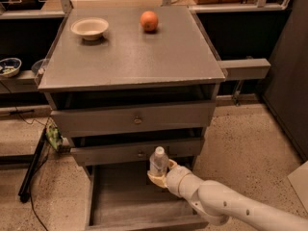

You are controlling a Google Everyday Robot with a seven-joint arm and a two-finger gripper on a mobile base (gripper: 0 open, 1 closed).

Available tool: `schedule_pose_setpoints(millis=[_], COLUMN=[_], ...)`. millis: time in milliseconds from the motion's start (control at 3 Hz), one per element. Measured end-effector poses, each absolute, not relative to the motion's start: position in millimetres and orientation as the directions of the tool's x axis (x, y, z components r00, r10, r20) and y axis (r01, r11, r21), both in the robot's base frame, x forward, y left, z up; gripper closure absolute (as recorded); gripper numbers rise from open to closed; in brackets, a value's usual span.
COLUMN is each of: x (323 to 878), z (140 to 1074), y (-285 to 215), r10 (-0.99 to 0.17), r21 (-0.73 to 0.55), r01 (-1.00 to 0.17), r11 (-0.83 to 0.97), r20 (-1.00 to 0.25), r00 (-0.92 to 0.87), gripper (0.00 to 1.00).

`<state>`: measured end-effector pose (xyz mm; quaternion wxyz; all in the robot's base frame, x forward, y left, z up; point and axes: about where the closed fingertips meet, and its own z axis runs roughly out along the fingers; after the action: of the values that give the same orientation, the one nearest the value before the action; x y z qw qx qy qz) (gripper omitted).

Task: Place blue plastic bottle into bottom drawer

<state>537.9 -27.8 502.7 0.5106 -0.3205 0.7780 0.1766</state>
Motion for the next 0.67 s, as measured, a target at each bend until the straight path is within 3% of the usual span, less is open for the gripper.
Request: schedule_pose_setpoints(millis=[667], x=[537.0], z=[496.4], y=[-25.2], r10=[-0.319], r21=[-0.042], r01=[-0.681], r11=[0.731], r20=[-0.903], r00=[-0.288], gripper=[1.00])
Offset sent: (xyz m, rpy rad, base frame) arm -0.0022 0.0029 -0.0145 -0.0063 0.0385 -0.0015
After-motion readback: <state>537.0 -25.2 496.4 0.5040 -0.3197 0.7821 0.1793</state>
